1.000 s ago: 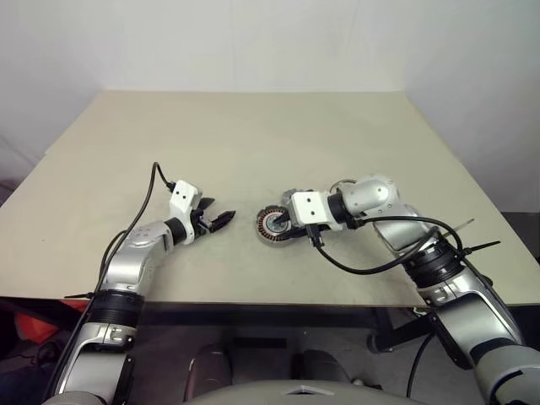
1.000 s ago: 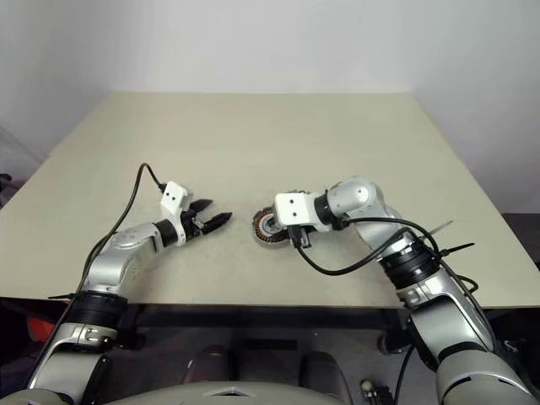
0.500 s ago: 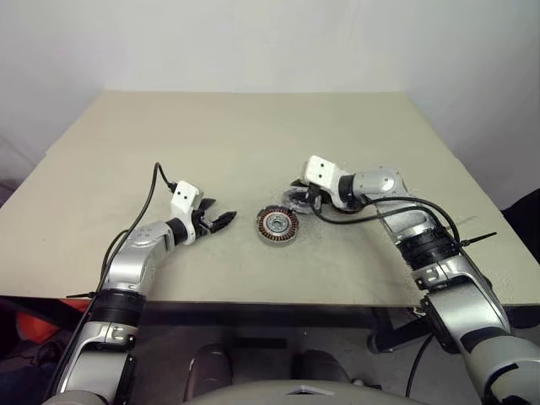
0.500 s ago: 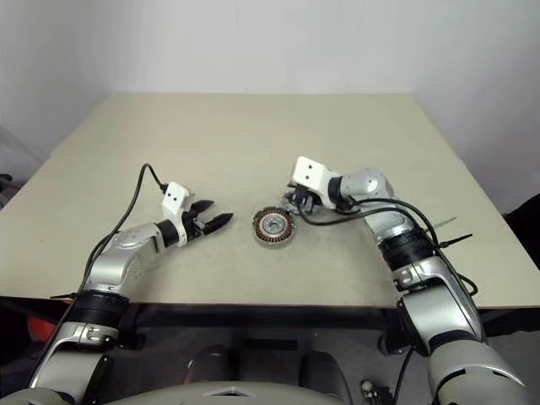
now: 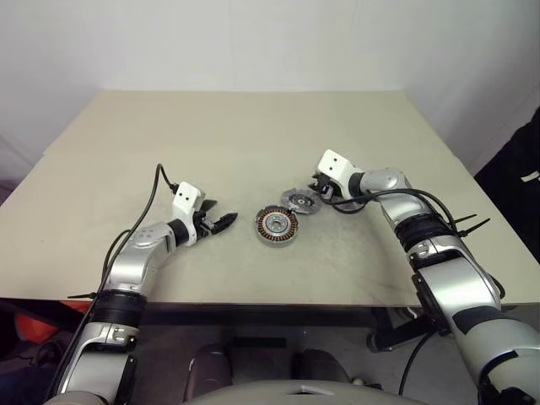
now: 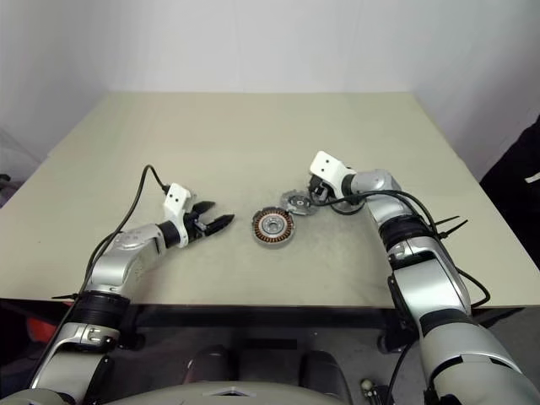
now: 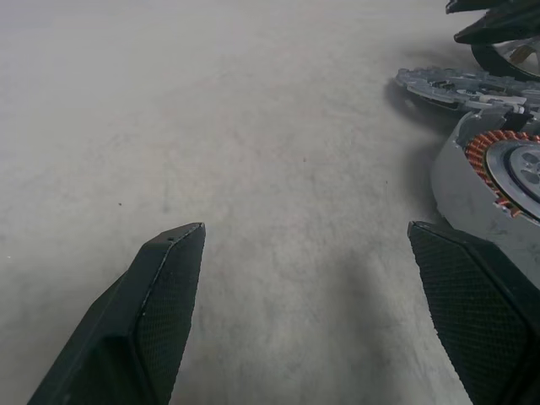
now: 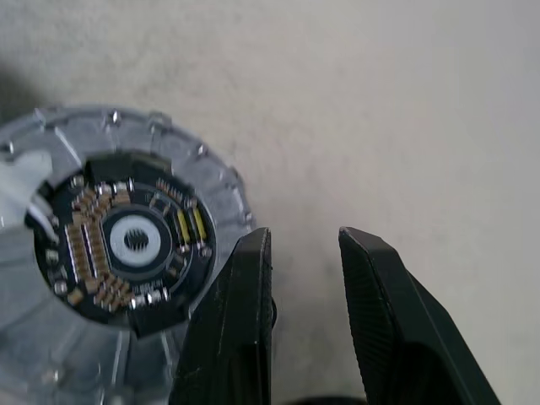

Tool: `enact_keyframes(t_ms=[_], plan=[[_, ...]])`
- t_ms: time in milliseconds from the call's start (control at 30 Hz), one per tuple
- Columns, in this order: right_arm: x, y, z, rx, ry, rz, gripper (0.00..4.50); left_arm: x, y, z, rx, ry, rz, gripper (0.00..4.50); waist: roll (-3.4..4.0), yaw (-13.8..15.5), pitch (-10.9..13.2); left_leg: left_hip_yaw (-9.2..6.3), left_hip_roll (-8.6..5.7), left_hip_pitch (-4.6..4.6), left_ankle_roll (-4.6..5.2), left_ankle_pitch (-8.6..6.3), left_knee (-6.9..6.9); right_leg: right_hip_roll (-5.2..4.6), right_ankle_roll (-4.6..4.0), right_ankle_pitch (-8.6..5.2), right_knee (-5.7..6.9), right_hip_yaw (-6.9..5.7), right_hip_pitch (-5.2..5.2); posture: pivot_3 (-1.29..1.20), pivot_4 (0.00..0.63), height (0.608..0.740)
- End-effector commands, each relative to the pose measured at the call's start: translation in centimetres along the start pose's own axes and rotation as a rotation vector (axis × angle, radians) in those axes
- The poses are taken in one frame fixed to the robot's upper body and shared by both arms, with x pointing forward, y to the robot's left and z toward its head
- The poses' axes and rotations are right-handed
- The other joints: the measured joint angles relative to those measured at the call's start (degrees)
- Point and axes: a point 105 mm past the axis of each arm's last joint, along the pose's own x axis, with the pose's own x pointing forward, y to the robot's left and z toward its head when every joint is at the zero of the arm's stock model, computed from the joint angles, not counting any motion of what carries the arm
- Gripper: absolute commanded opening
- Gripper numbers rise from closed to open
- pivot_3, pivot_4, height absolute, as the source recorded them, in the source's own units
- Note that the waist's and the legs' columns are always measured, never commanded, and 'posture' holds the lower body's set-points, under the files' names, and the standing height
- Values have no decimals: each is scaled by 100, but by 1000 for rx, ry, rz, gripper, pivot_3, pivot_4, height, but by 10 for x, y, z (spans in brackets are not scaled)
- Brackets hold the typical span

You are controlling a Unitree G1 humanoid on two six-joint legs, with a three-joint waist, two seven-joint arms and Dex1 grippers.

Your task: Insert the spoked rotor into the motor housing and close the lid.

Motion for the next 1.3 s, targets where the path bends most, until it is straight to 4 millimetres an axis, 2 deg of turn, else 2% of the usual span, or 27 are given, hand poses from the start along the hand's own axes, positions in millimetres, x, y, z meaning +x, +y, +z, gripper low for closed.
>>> enact_keyframes(t_ms=[33,133,333,1067,1300], plan=[[-8,-17,17,-39,-49,-45,1263,-3,1,15,39,-44,5,4083,0,0,0,0,0,0,0,0,0,0,0,0,0,0,0,0,0,740],[-9,-18,16,-40,-45,-47,1263,-2,1,15,39,-44,5,4083,0,-1,0,0,0,1,2,-1,0,0,0,0,1,0,0,0,0,740],[-13,-21,-1,-26,2,-66,1263,-1,0,14,36,-44,3,4083,0,9,0,1,0,0,5,-3,0,0,0,0,0,0,0,0,0,740],[8,-1,-16,22,54,-39,1263,-4,4,13,36,-45,27,4083,0,-3,0,2,2,1,9,-5,0,0,-2,-1,1,-2,0,0,0,740],[-2,-13,-32,23,116,-96,1263,-4,4,13,39,-46,31,4083,0,1,0,2,1,8,10,-6,1,0,-3,-1,4,-2,7,0,0,740]])
